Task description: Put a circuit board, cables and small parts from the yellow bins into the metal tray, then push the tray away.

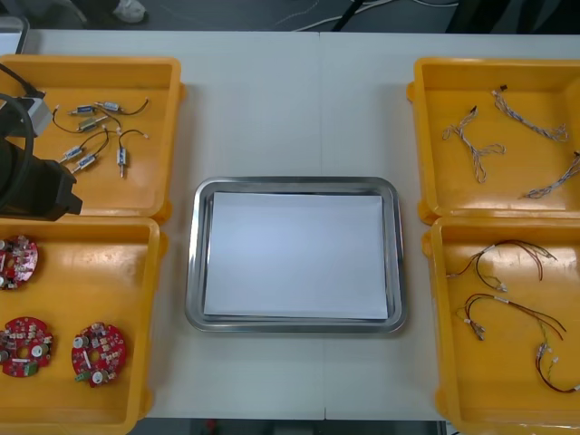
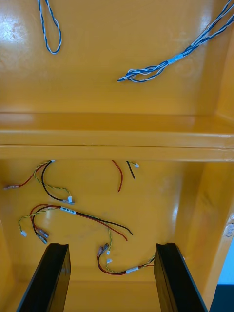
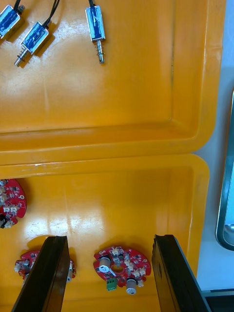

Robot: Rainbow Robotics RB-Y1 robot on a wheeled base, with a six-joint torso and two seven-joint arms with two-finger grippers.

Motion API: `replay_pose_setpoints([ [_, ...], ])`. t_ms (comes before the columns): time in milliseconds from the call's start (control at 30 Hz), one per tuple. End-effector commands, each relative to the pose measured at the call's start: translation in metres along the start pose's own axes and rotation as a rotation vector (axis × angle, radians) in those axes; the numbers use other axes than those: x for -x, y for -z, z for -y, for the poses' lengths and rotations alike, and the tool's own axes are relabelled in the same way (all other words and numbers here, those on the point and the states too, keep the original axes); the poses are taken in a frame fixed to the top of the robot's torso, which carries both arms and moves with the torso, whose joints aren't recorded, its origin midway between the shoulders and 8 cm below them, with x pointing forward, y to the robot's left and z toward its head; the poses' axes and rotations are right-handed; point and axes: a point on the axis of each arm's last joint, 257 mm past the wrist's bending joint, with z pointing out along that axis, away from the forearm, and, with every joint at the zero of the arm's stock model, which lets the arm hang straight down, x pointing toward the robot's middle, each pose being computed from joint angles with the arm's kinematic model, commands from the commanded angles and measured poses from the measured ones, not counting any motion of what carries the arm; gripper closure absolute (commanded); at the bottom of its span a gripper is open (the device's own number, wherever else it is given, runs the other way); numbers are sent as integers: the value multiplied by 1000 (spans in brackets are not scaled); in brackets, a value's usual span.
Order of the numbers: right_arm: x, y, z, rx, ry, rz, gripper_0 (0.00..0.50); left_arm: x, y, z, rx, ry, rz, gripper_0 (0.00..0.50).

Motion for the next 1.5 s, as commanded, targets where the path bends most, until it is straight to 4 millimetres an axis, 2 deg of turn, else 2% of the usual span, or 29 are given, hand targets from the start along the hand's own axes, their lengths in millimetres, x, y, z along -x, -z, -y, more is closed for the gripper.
replay_pose_setpoints([
  [33,2,7,1,-1,-15,26,0,2,5,1,-2,-25,23,0],
  [1167,2,7,1,-1,-15,26,0,2,5,1,-2,-25,23,0],
  [1200,2,7,1,-1,-15,26,0,-18,-10,9,-28,-16,-30,0],
  [1267,2,7,1,-1,-15,26,0,-19,-12,12,-40,-8,-30,0],
  [1300,-25,-17,-5,21,-19,-54,0,-17,-10,10,-33,-10,-22,0],
  [1500,-34,-23,-12,14,23,-81,0,-14,-1,6,-26,-22,-24,0],
])
